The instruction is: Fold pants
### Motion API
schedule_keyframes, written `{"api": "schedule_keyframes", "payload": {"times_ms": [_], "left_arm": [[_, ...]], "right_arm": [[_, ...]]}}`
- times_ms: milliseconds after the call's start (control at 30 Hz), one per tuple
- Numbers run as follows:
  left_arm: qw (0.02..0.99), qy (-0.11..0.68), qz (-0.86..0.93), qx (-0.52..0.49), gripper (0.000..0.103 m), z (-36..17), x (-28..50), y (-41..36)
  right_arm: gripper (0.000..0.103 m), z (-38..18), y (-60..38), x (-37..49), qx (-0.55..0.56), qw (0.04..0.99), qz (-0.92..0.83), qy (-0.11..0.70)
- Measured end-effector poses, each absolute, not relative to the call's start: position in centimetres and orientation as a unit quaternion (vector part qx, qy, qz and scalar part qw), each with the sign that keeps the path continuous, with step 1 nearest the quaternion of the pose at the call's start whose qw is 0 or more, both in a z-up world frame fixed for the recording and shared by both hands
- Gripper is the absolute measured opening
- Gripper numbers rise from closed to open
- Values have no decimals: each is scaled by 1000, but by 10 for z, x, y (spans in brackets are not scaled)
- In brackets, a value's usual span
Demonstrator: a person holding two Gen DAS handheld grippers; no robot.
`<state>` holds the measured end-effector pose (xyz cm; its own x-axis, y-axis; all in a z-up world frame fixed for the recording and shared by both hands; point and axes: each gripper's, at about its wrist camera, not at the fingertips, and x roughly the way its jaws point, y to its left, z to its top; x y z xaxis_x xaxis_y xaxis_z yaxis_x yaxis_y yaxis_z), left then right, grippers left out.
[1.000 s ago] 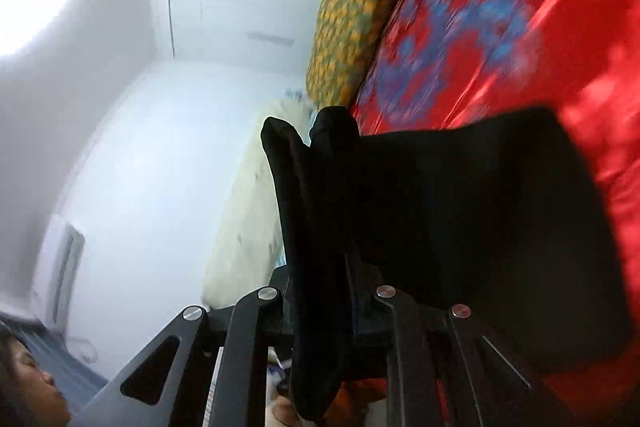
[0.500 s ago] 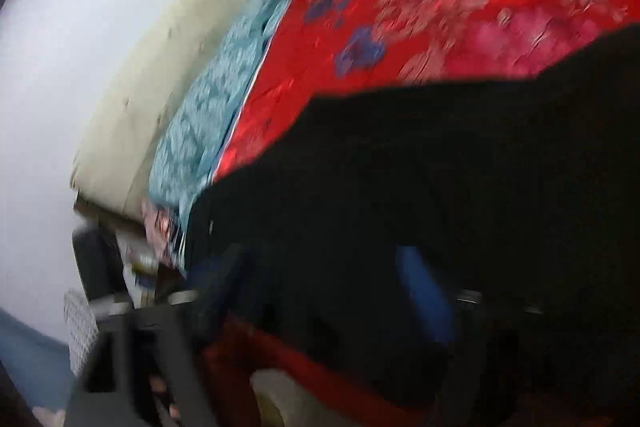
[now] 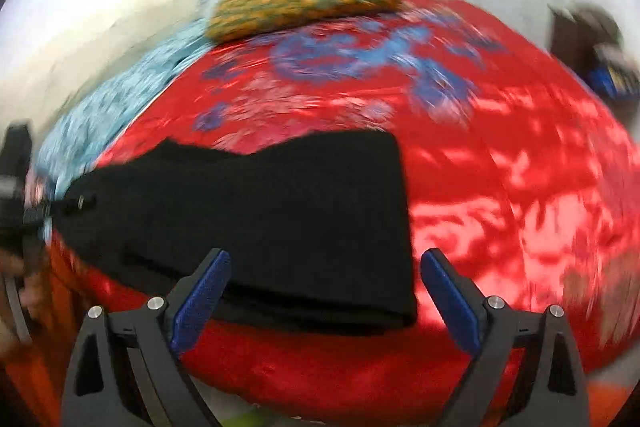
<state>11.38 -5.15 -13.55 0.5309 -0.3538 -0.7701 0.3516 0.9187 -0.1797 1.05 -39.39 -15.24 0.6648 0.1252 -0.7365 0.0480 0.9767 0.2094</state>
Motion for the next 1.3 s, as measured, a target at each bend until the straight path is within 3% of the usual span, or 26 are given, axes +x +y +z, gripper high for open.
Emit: {"api": "schedule_keyframes", "payload": {"times_ms": [100,167,267,467,567,633,833,1067,1300], "left_arm": [[876,419,-226,71,88,-139,105,-88],[857,457,-213,104,88,-165,113,-99],[828,522,-188,84,86,-202,124,-87],[827,526,-192,46,89,-202,131,-68],[831,518,-194,48,93,-203,129,-62],[832,518,-194,48,95,-203,128,-62],[834,515,-192,45,95,-202,126,-56],[857,478,-193,3,96,-174,125,-38],[868,475,-143,24,96,-189,135,-39]], "right_arm": [[95,-145,-390,19,90,915,22,392],[95,-141,-377,24,61,921,41,382],[95,-145,-354,34,42,918,91,383],[88,-206,-332,58,51,864,137,481],[92,-202,-328,57,41,867,137,477],[102,-204,-326,56,42,867,144,474],[103,-204,-293,49,-80,874,108,467],[103,-156,-307,40,-55,916,30,395],[103,-164,-341,72,6,905,-58,421]]}}
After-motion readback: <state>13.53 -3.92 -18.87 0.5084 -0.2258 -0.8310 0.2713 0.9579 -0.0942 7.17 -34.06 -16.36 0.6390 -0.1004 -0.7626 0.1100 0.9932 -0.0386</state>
